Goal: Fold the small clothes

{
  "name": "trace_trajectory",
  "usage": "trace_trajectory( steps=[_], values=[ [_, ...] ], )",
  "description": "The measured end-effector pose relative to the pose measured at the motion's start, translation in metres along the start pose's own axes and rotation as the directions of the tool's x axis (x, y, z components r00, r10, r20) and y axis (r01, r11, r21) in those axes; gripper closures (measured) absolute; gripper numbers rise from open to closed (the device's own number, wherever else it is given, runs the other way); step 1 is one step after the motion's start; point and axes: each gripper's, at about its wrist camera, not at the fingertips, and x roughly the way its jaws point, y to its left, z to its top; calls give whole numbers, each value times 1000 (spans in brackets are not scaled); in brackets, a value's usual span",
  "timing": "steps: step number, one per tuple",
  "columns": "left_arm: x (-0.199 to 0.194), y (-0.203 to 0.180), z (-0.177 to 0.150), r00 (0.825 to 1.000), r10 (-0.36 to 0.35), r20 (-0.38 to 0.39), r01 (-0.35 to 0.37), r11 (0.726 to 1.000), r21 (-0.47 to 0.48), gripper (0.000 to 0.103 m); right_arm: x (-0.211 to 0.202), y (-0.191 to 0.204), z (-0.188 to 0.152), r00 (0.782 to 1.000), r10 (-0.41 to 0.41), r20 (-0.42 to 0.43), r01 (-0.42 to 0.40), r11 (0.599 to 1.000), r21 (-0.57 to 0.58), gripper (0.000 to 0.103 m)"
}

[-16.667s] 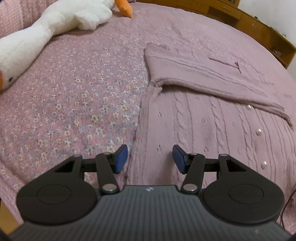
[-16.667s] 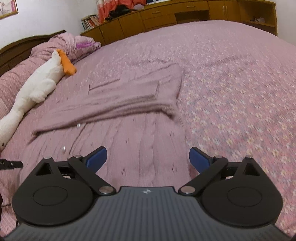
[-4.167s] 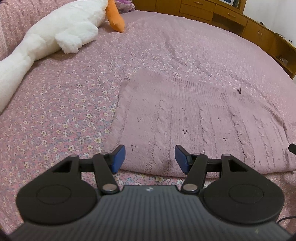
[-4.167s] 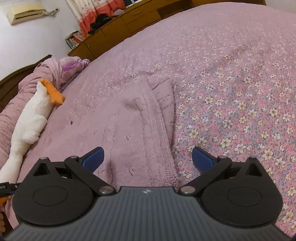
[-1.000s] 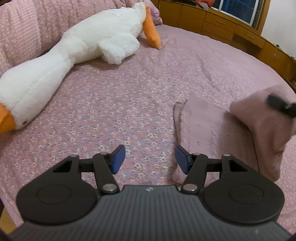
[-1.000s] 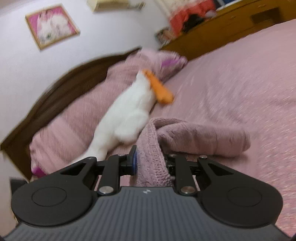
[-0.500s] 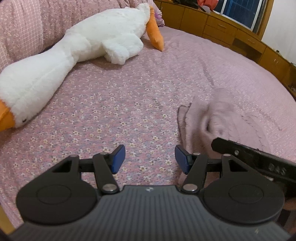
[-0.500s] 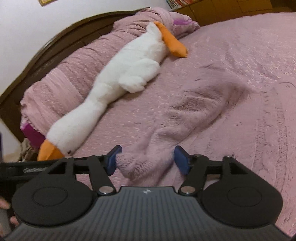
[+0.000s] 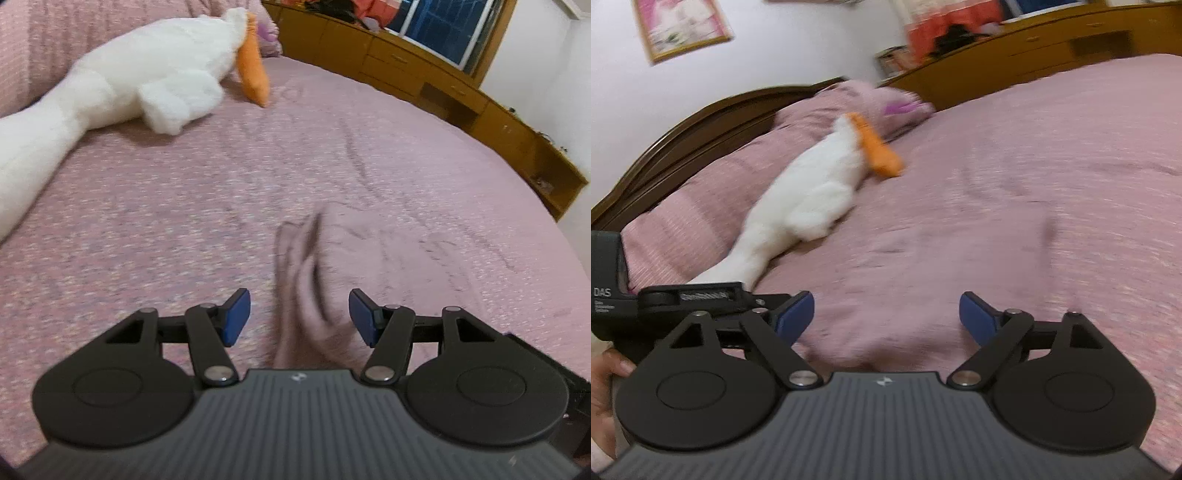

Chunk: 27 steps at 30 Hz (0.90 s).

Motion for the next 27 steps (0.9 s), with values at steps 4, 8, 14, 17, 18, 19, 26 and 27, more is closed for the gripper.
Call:
trace_trajectory(
  steps=[4,8,14,17,18,19,26,27],
  values=[
    [14,-11,2,1000,-22,-5,23,1000,21,42,-18,-27,-3,997,-70,30,68,995,79,5],
    [29,-20,5,1000,-23,-9,23,998,54,42,-30,-43,-8,992,-116,54,108,986,123,0],
    [52,-27,8,999,-43,-23,45,995,90,42,-31,-59,-15,985,-167,44,156,971,181,0],
    [65,-28,8,998,-44,-34,47,994,99,42,-28,-62,-17,985,-171,40,159,965,207,0],
    [67,-28,7,998,-44,-36,48,994,99,42,-28,-64,-18,984,-173,39,161,964,214,0],
    [70,-28,6,998,-45,-39,49,994,100,42,-28,-65,-19,984,-174,39,162,962,219,0],
    [82,-29,1,998,-64,-23,67,989,130,42,-23,-71,-23,984,-174,38,159,953,256,0],
    [83,-29,1,998,-66,-18,68,988,137,42,-23,-71,-24,984,-175,35,160,952,260,0]
  ],
)
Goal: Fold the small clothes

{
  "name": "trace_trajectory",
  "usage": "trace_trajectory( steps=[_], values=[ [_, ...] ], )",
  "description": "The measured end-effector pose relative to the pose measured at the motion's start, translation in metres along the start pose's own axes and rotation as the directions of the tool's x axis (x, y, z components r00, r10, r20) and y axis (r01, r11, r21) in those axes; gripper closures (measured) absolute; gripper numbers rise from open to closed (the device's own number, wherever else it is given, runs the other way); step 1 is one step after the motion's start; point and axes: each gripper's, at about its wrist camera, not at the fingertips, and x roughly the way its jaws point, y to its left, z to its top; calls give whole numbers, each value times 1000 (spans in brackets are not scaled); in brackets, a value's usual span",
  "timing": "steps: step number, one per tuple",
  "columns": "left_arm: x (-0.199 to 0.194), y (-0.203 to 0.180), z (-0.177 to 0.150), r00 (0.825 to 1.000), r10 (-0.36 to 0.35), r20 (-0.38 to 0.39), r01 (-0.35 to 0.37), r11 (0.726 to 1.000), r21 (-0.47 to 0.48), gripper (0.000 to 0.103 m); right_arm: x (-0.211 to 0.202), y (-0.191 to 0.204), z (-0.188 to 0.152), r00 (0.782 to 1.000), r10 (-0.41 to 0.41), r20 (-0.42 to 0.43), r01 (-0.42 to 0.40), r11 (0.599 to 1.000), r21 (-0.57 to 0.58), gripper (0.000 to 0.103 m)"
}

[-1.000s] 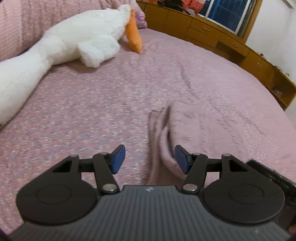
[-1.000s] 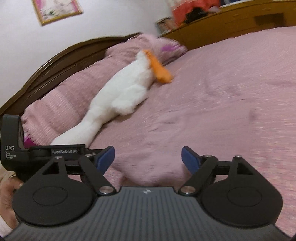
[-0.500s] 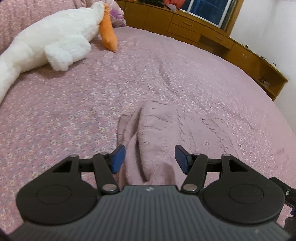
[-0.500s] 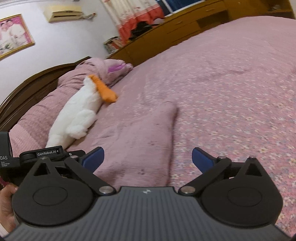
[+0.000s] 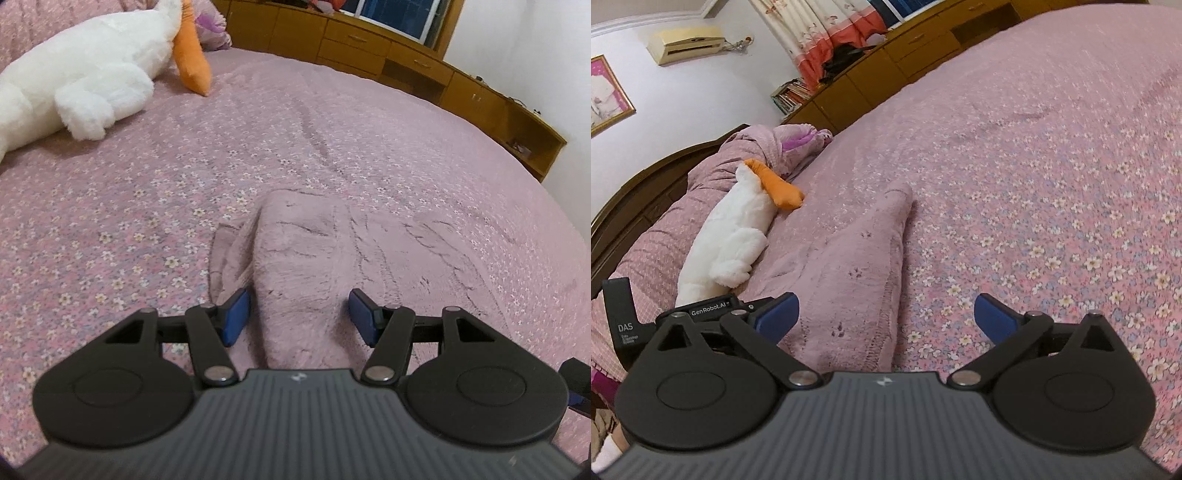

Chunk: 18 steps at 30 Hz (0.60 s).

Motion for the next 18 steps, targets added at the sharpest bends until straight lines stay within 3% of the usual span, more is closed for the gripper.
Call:
trace_trajectory(
  steps=[2,4,6,12,15,18],
  values=[
    [2,0,-2,1000,-10,9,10,1000,10,44,2,-1,-1,1000,-3,-5,3,1000,4,0],
    [2,-1,-5,999,-39,17,38,999,20,75,2,-2,-3,1000,-5,-5,5,1000,6,0],
    [0,-1,-6,998,-49,31,49,999,11,82,4,-2,-4,1000,-4,-6,4,1000,9,0],
    [-32,18,7,992,-40,118,47,998,-51,86,3,4,-3,1000,17,4,-17,1000,-21,0],
    [-26,31,7,996,33,79,-31,999,-27,85,8,9,-6,1000,28,-3,-29,999,-33,0],
    [-9,43,-1,1000,16,2,-16,999,-46,83,14,10,-10,999,36,-27,-37,999,-30,0]
  ],
)
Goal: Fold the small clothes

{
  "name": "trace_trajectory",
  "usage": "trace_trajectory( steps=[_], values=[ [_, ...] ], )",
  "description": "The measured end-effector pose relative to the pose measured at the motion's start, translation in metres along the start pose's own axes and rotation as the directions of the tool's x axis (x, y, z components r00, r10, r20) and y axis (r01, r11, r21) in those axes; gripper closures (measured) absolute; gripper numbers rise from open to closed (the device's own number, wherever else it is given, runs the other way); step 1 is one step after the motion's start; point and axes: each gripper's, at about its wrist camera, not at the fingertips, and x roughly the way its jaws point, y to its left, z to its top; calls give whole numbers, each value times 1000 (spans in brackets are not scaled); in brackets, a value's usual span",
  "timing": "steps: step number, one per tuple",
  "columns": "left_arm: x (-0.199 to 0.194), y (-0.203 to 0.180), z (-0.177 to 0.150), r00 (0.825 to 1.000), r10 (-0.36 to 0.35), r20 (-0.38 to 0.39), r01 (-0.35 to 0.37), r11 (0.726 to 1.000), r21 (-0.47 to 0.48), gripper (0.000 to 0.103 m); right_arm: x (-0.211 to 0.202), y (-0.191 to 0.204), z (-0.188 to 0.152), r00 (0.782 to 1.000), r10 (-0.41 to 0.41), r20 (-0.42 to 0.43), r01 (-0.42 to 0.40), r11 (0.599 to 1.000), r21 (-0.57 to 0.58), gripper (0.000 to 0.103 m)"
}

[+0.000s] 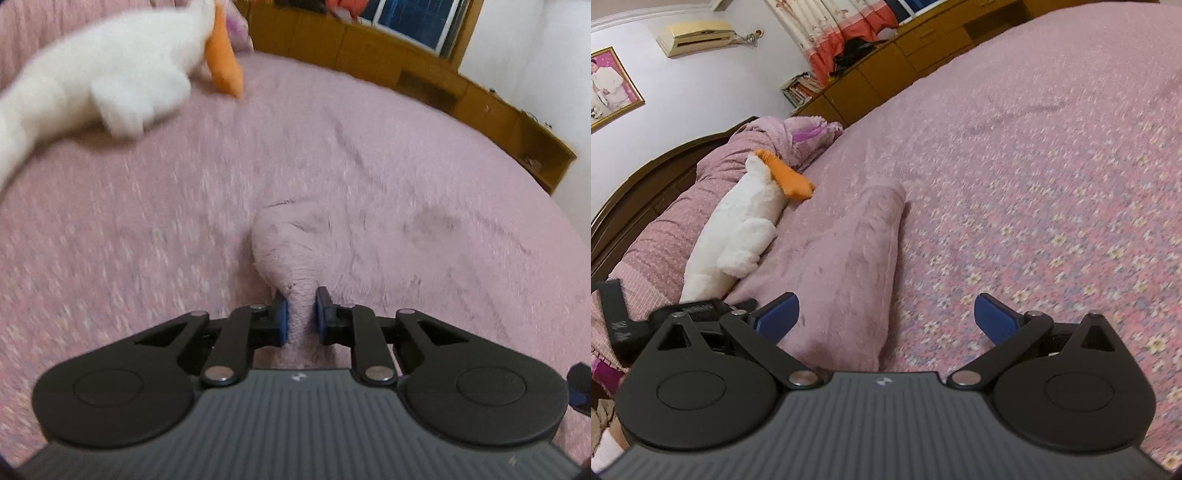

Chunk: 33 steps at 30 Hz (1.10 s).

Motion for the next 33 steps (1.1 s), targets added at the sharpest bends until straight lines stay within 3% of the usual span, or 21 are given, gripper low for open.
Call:
trace_trajectory(
  steps=[5,9,11,17,33],
  values=[
    [-3,-2,-2,1000,-7,14,7,1000,-7,74,4,5,-4,1000,-3,-22,2,1000,-28,0],
    [-14,0,-3,1000,-5,-6,5,1000,-28,49,6,4,-2,1000,3,-30,-4,1000,-26,0],
    [-21,1,-5,1000,-2,-15,1,999,-40,43,7,2,-2,999,4,-34,-5,1000,-19,0],
    [-25,9,-5,998,-28,-51,24,996,-85,35,12,0,1,999,19,-47,-18,1000,14,0],
    [-15,2,-5,992,39,-117,-44,998,-39,28,65,19,37,988,76,-136,-82,996,-41,0]
  ],
)
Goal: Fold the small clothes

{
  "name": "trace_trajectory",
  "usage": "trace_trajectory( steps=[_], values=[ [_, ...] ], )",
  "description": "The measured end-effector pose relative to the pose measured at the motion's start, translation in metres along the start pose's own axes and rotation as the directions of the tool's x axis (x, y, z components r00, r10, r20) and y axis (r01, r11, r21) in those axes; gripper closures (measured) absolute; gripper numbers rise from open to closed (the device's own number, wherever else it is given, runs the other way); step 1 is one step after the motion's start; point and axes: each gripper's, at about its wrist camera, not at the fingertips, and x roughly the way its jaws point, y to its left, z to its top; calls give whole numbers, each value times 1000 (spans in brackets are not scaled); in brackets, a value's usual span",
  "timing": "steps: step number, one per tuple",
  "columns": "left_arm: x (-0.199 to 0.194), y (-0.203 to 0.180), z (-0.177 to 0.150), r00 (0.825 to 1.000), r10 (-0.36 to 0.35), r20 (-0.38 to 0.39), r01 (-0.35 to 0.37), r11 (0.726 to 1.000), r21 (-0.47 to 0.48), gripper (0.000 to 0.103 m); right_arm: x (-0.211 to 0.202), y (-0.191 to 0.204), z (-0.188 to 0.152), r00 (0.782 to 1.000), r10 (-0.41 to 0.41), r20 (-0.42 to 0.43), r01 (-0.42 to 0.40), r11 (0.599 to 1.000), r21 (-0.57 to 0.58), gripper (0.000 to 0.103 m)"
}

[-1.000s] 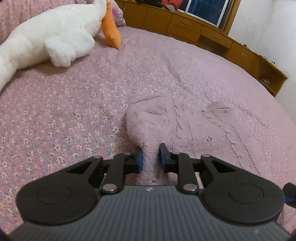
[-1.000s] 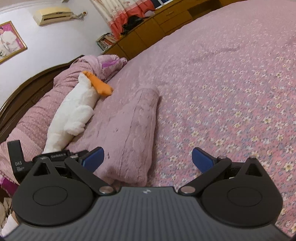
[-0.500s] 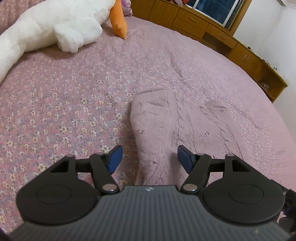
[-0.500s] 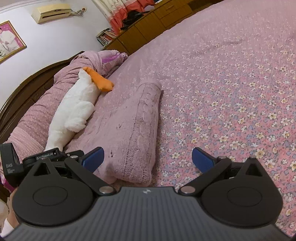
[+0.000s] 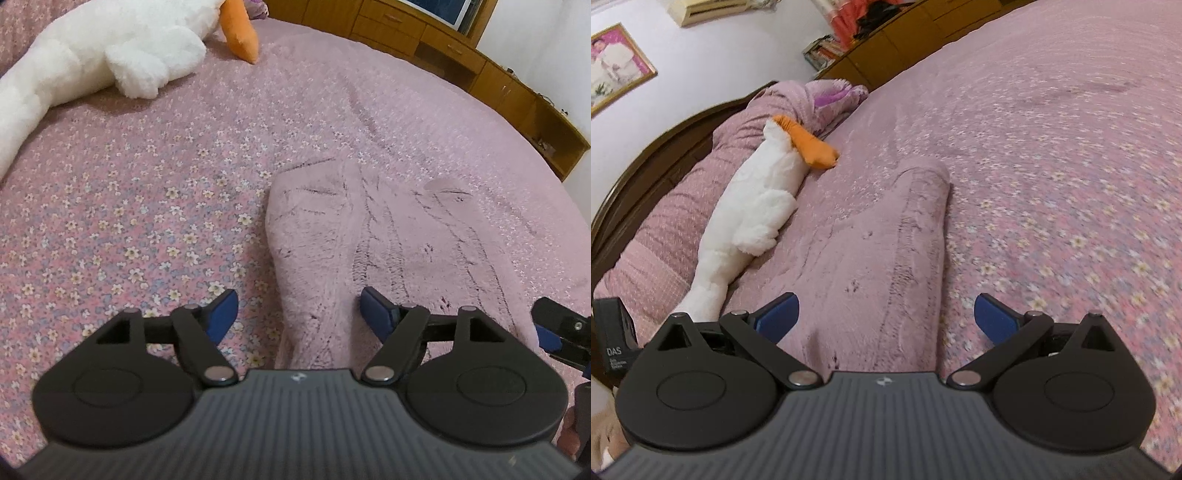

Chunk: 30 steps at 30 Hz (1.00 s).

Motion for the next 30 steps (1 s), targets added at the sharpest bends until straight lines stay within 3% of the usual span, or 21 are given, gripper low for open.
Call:
trace_trajectory(
  steps=[11,17,30],
  values=[
    [13,12,5,998,-42,-37,40,997,-71,22,40,-4,0,995,36,-97,-33,999,31,0],
    [20,19,5,993,-103,-54,96,987,-128,22,52,-5,3,992,65,-107,-62,997,34,0],
    [30,28,9,980,-188,-70,175,972,-159,24,63,-13,12,988,119,-99,-111,990,87,0]
  ],
)
